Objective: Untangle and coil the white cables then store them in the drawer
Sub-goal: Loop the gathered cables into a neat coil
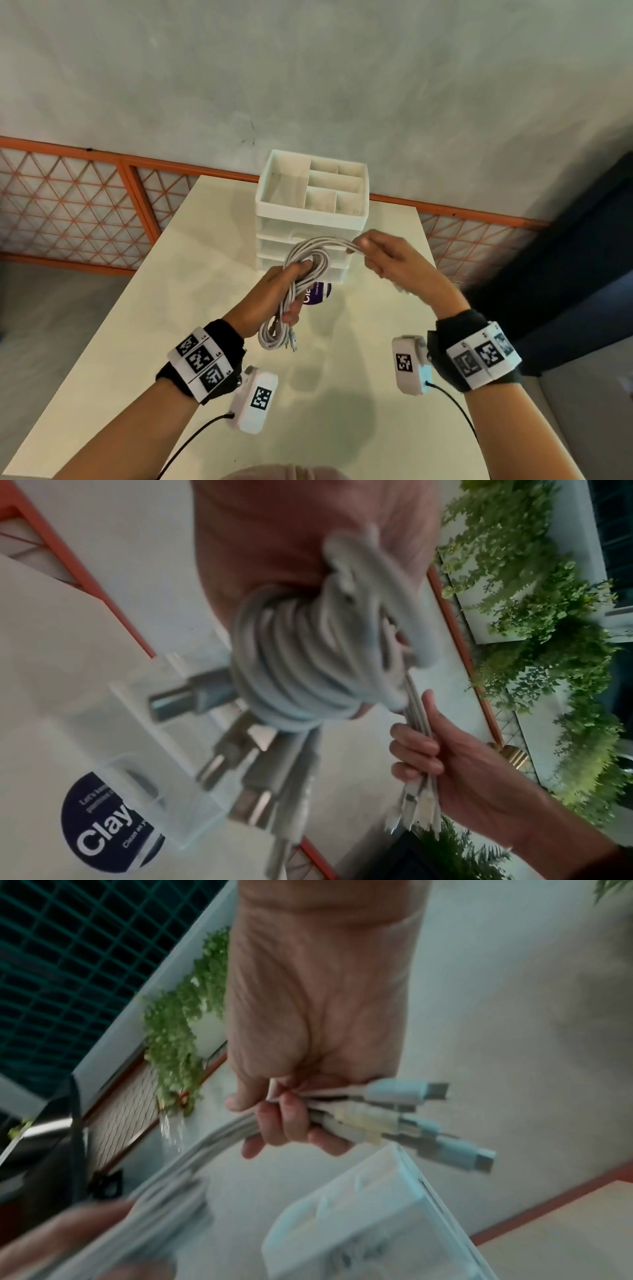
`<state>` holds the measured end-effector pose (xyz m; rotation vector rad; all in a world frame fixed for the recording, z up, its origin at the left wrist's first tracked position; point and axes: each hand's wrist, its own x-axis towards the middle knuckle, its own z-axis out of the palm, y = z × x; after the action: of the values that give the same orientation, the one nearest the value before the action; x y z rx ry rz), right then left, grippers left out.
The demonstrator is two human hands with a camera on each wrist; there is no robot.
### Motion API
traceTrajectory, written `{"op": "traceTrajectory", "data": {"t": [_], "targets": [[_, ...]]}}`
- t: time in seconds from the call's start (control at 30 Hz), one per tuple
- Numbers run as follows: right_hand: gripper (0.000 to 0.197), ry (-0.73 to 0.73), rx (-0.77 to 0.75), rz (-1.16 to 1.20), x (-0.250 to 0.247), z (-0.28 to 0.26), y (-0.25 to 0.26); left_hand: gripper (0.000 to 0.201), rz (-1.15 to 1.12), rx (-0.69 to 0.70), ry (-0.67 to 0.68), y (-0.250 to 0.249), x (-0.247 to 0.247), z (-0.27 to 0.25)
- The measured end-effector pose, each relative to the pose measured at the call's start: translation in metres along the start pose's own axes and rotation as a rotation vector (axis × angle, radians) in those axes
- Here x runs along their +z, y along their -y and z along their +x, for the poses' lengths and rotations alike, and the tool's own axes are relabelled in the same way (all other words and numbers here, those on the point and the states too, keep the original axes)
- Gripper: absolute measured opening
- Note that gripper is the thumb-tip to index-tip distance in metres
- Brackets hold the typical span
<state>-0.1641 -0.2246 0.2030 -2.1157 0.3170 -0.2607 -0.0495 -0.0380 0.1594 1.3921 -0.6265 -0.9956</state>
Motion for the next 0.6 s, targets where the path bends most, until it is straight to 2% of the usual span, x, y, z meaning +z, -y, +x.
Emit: {"op": "traceTrajectory", "data": {"t": [0.13, 0.2, 0.27, 0.37, 0.5, 0.6], "targets": [[0.031, -0.222, -0.016, 0.017, 0.04, -0.003, -0.009, 0.048, -0.077, 0.046, -0.101, -0.001, 0.005, 0.006], [0.032, -0.283, 0.036, 0.043, 0.061, -0.003, -0.009, 0.05, -0.078, 0.088, -0.163, -0.002, 0.01, 0.009], [0.035, -0.268, 0.066, 0.07, 0.077, -0.005, -0.003, 0.051, -0.024, 0.154, -0.185, -0.003, 0.014, 0.01], [0.035, -0.18, 0.025, 0.131, 0.085, -0.012, 0.013, 0.043, -0.032, 0.236, -0.171, -0.003, 0.014, 0.009], [0.03, -0.091, 0.029, 0.061, 0.08, -0.01, 0.012, 0.035, -0.067, 0.234, -0.165, -0.004, 0.011, 0.005], [0.022, -0.041, 0.035, 0.01, 0.075, -0.007, 0.009, 0.025, -0.143, 0.222, -0.076, -0.004, 0.011, 0.004]]}}
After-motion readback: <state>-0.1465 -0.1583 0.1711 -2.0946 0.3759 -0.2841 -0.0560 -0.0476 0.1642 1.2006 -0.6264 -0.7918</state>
